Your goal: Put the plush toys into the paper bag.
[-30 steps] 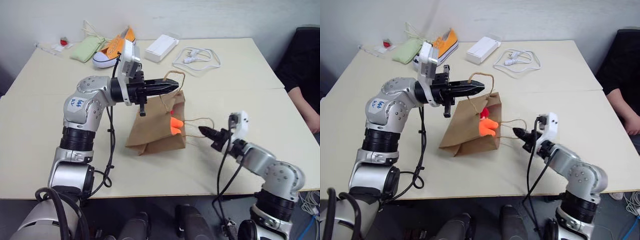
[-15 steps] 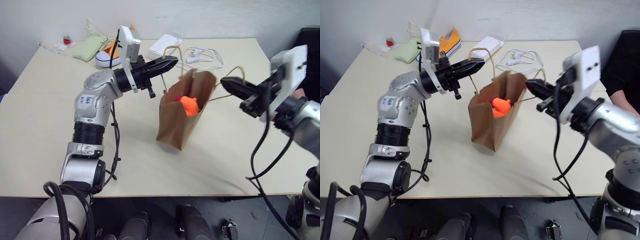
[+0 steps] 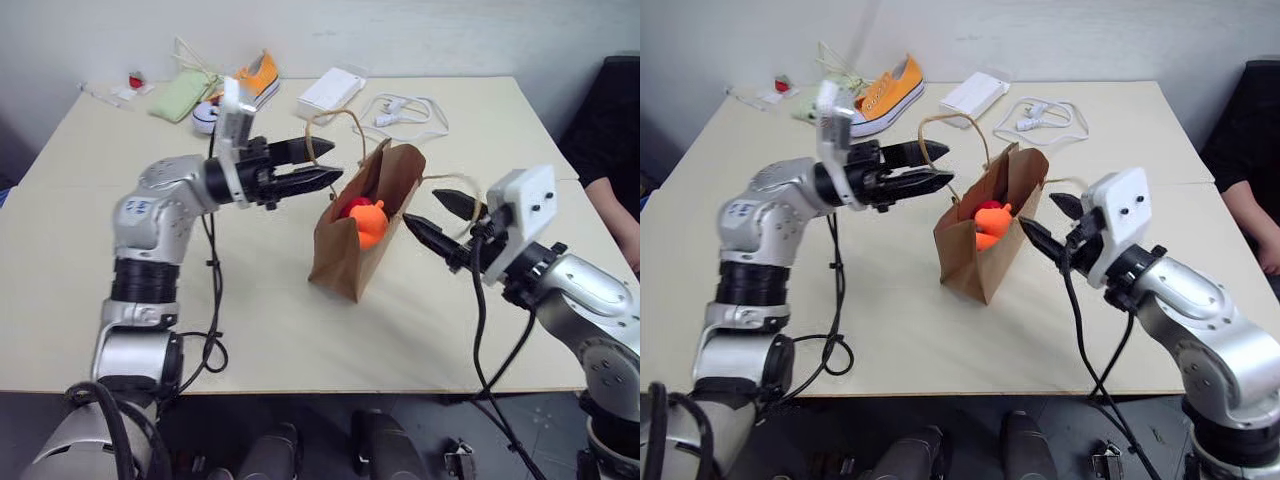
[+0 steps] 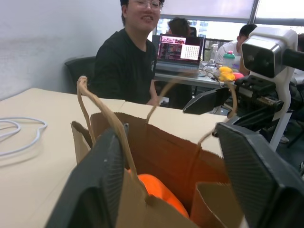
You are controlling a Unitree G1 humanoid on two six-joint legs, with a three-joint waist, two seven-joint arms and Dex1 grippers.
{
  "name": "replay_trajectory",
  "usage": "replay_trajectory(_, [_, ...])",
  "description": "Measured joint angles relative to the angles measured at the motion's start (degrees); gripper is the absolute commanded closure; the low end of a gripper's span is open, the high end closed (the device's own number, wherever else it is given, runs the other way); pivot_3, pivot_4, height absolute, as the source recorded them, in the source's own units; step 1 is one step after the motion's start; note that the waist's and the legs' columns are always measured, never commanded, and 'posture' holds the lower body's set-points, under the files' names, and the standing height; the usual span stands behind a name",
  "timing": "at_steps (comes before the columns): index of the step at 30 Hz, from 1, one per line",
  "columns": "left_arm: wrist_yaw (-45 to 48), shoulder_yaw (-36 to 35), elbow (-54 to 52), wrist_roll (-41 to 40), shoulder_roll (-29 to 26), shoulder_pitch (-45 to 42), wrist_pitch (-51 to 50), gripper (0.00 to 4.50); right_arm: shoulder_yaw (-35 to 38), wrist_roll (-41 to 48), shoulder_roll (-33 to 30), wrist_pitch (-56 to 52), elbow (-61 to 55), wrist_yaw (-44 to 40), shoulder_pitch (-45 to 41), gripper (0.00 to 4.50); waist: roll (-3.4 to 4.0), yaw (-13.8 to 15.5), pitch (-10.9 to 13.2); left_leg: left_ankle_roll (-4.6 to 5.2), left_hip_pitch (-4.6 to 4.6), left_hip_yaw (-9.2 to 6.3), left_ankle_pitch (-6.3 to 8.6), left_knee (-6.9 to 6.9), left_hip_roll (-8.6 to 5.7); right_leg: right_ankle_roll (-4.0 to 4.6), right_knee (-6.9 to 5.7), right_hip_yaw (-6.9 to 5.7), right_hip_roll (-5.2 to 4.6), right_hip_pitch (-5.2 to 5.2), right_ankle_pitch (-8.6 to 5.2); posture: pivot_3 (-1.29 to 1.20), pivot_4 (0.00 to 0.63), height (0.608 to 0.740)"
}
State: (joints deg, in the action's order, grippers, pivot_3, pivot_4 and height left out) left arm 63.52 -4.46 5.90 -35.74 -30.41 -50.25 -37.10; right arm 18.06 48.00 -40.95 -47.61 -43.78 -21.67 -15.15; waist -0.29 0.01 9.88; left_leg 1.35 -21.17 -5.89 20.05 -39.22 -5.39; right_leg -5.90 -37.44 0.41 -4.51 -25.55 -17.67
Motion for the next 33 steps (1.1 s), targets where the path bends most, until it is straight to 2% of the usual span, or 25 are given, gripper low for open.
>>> replay_trajectory(1, [0.15,-0.75,-1.82,-0.91,-1.4,1.56,-1.52,0.09,1.72,1.55,-0.79,-0.12,-0.42,-0.64,0.68,1.72,0.0,0.05,0.0,0.0,0.0,0.0,0.0,-0.01,0.0,0.0,0.01,0.0,0.0,0.02,0.0,0.0,0.15,0.74])
replay_trajectory(2, [0.29,-1.48,-4.0,-1.66,-2.91,3.49,-2.77,0.04,3.61,3.48,-1.59,-0.27,-0.56,-1.1,1.09,1.72,0.0,0.07,0.0,0.0,0.01,0.0,0.0,-0.02,-0.01,0.0,0.02,0.01,-0.01,0.02,0.0,0.0,0.15,0.74])
replay_trajectory(6, [-0.76,-2.33,-9.83,-2.01,-6.19,11.08,-3.88,0.04,11.3,9.34,-4.36,-1.3,0.24,-1.15,3.03,1.72,0.0,0.48,0.0,0.0,0.07,-0.01,0.0,-0.01,0.01,0.01,0.27,0.0,-0.01,0.1,0.01,0.0,0.15,0.74])
replay_trajectory(9, [-2.11,-0.86,-10.71,1.35,-6.4,14.89,-0.09,0.04,12.22,9.28,-6.35,-1.17,0.6,-2.86,7.98,1.72,-0.02,1.32,-0.01,0.0,0.07,0.01,0.0,-0.01,0.01,0.04,0.33,0.0,0.0,0.11,0.02,0.0,0.15,0.74])
replay_trajectory(11, [-3.11,0.56,-10.75,3.39,-5.89,16.52,2.12,0.0,9.0,5.64,-7.18,-0.44,0.69,-4.26,11.44,2.09,-0.02,1.55,-0.01,0.01,0.04,0.01,0.0,-0.02,-0.01,0.03,0.34,0.0,-0.02,0.11,0.03,0.0,0.15,0.74])
replay_trajectory(13, [-4.77,1.32,-10.39,4.59,-2.46,16.95,4.57,0.0,2.22,-0.32,-7.68,2.12,2.07,-5.58,11.6,2.64,-0.02,1.53,-0.01,0.04,0.05,0.06,-0.02,-0.06,-0.03,-0.01,0.34,0.02,-0.02,0.12,0.08,0.0,0.15,0.74])
replay_trajectory(15, [-7.66,2.83,-9.04,5.42,3.5,16.24,7.16,0.0,-6.38,-5.83,-5.68,5.48,6.1,-7.07,7.91,3.35,-0.08,1.47,0.0,0.05,0.03,0.07,-0.02,-0.2,-0.03,0.0,0.32,0.01,-0.01,0.15,0.12,0.0,0.15,0.74])
replay_trajectory(18, [-8.41,5.2,-6.46,6.61,6.76,14.89,9.42,0.0,-15.85,-12.69,-1.4,8.86,12.17,-7.5,1.12,4.38,-0.1,0.93,0.0,0.01,0.05,0.12,-0.03,-0.17,0.0,0.01,0.21,0.05,0.04,0.05,0.12,0.0,0.15,0.74])
replay_trajectory(22, [-8.29,6.36,-2.46,9.49,8.74,14.26,15.32,0.0,-23.93,-19.95,1.94,11.8,17.8,-8.46,-3.95,4.45,-0.1,0.71,0.0,-0.04,0.04,0.09,-0.05,-0.06,0.03,0.03,0.3,0.0,0.05,0.01,0.11,0.0,0.15,0.74])
replay_trajectory(33, [-7.74,7.7,-2.65,10.07,9.58,14.97,14.95,0.0,-28.61,-27.51,9.41,14.01,22.32,-9.46,-6.96,4.45,-0.1,1.01,0.0,-0.03,0.01,0.05,-0.05,-0.09,0.02,0.03,0.33,-0.02,0.04,0.02,0.11,0.0,0.15,0.74])
